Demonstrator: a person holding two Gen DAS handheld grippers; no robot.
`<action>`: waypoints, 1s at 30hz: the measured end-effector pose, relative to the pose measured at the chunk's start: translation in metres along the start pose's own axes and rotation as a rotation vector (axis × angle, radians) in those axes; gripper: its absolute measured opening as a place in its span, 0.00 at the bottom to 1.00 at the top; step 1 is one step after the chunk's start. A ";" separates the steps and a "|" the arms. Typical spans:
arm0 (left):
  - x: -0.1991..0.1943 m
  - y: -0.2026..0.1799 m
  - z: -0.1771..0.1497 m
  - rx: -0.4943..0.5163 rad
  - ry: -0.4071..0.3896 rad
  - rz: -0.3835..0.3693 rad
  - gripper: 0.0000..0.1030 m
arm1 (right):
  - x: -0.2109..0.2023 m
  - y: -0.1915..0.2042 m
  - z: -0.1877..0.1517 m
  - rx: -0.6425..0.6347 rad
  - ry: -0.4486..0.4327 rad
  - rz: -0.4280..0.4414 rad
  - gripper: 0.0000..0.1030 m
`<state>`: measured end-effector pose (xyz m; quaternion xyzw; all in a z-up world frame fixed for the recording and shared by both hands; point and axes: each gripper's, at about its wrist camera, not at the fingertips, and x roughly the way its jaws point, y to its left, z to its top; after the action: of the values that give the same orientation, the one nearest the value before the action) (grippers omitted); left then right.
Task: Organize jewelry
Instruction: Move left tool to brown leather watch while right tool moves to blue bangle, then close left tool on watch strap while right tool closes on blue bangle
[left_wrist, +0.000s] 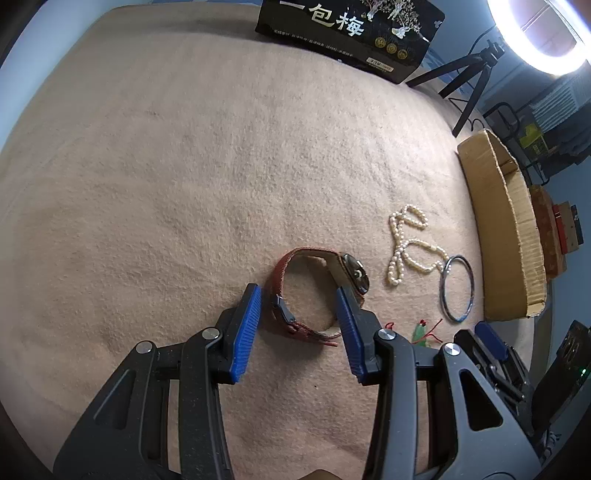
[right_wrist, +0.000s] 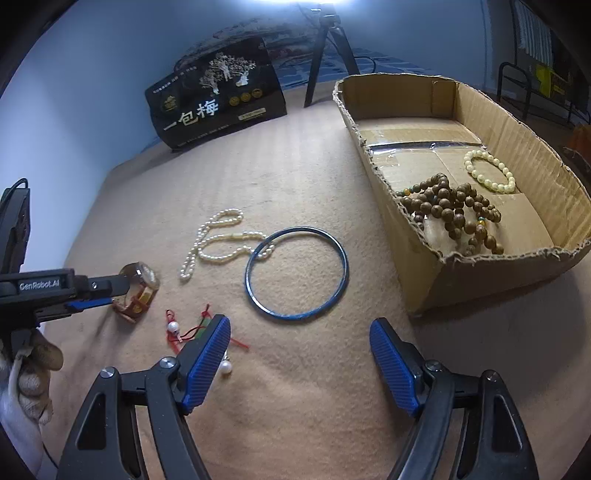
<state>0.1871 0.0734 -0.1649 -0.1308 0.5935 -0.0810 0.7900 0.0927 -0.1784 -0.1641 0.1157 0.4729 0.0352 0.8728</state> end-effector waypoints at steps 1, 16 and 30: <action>0.001 0.000 0.000 0.001 0.003 0.002 0.37 | 0.001 0.000 0.001 0.003 0.001 -0.002 0.80; 0.005 0.001 -0.002 0.030 -0.004 0.051 0.14 | 0.016 0.014 0.013 -0.041 -0.008 -0.100 0.82; 0.008 0.000 0.000 0.039 -0.013 0.069 0.09 | 0.032 0.026 0.022 -0.119 0.012 -0.176 0.71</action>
<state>0.1894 0.0709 -0.1724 -0.0952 0.5908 -0.0647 0.7985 0.1300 -0.1512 -0.1721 0.0216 0.4836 -0.0130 0.8749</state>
